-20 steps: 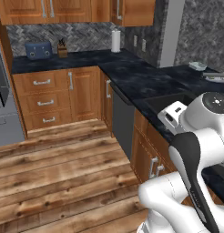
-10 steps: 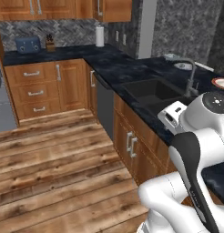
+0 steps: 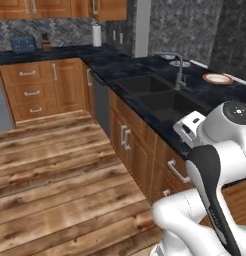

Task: Place two dumplings into each of the tupperware containers and then place the containers in the fridge.

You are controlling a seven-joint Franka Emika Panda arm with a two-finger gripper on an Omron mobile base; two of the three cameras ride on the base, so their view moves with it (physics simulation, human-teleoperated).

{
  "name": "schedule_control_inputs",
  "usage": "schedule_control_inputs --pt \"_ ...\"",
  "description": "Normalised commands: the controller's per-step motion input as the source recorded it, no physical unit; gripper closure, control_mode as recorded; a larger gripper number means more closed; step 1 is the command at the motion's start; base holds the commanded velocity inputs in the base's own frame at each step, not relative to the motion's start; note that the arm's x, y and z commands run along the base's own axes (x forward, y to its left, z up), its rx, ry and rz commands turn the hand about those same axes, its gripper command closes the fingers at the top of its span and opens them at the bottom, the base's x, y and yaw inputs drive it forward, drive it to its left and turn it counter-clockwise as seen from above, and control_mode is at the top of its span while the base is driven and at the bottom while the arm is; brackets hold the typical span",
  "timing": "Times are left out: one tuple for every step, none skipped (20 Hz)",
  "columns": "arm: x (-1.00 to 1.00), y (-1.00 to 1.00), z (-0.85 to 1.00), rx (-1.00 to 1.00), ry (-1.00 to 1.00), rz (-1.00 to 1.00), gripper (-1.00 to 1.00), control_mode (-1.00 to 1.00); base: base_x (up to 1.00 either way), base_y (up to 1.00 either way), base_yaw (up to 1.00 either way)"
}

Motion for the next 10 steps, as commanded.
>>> schedule_control_inputs --pt "0.00 0.00 0.00 0.00 0.00 0.00 -1.00 1.00 -1.00 0.14 -0.09" --pt "0.00 0.00 0.00 0.00 0.00 0.00 -1.00 1.00 -1.00 0.16 -0.09" --pt "0.00 0.00 0.00 0.00 0.00 0.00 -1.00 1.00 -1.00 0.15 -0.08" --pt "0.00 0.00 0.00 0.00 0.00 0.00 -1.00 1.00 -1.00 0.06 -0.06" --pt "0.00 0.00 0.00 0.00 0.00 0.00 -1.00 1.00 -1.00 0.00 -0.01" --pt "0.00 0.00 0.00 0.00 0.00 0.00 -1.00 1.00 -1.00 0.00 0.00" --pt "0.00 0.00 0.00 0.00 0.00 0.00 -1.00 1.00 -1.00 -0.06 0.00" --pt "0.00 0.00 0.00 0.00 0.00 0.00 -1.00 1.00 -1.00 -0.26 0.00" --pt "0.00 0.00 0.00 0.00 0.00 0.00 -1.00 1.00 -1.00 -0.46 0.00" --pt "0.00 0.00 0.00 0.00 0.00 0.00 -1.00 1.00 -1.00 -0.59 0.00"
